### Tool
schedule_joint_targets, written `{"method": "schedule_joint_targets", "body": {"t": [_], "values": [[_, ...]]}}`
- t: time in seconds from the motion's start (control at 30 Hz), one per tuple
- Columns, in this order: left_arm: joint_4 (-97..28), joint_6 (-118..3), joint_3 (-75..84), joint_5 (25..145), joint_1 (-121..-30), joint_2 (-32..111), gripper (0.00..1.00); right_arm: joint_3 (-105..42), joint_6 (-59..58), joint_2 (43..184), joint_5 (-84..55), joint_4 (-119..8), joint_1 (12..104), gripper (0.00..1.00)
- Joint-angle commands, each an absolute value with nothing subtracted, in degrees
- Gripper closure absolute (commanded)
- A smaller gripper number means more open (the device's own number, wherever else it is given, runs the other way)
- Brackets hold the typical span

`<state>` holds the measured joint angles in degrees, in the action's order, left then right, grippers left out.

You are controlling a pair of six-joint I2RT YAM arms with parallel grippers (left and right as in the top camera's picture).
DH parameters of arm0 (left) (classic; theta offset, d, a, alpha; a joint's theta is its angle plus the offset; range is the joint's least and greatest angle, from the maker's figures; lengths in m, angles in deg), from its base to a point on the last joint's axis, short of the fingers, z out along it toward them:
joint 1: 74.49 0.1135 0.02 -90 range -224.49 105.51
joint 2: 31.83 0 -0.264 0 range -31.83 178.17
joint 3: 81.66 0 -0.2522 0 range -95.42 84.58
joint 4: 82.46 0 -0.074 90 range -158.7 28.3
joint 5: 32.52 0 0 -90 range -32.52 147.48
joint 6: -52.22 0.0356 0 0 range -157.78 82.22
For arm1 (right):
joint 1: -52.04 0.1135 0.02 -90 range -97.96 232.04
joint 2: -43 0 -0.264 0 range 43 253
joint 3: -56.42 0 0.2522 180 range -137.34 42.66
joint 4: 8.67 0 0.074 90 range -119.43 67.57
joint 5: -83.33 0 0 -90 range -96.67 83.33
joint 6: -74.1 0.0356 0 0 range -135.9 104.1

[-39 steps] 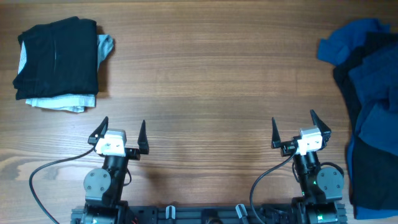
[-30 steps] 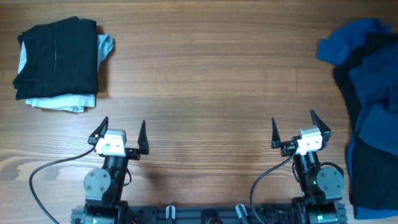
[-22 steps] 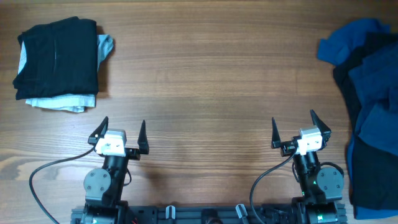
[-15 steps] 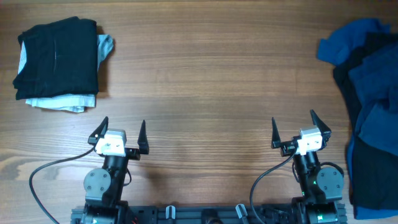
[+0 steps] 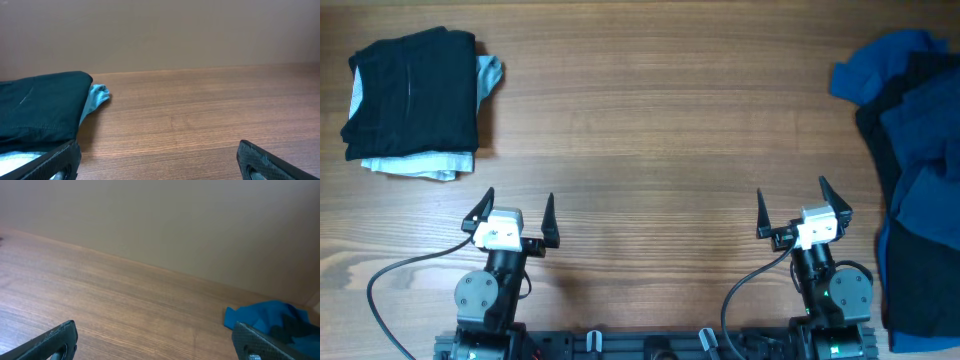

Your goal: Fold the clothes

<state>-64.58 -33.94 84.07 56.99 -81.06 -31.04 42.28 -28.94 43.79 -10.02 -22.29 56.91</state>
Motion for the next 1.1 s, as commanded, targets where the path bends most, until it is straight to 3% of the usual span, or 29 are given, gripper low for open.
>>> {"method": "schedule_joint_targets", "body": {"t": [0.0,0.27,0.67,0.97,1.07], "values": [[-64.36,-33.28,84.26,58.08,-80.65,-31.45,0.0,42.36,-28.79,44.23,-9.28,-21.7,57.32,0.0],[-64.36,-33.28,84.26,58.08,-80.65,-31.45,0.0,39.59,-11.76,44.25,-15.77,-20.5,57.34,0.0],[-64.36,-33.28,84.26,58.08,-80.65,-31.45,0.0,8.79,-12.26,48.27,-11.97,-37.39,57.32,0.0],[-64.36,-33.28,84.26,58.08,-80.65,-31.45,0.0,-13.68,-13.51,75.18,-11.97,-47.21,57.32,0.0],[-64.36,-33.28,84.26,58.08,-80.65,-31.45,0.0,-25.15,-19.65,88.36,-9.39,-53.42,57.15,0.0]]}}
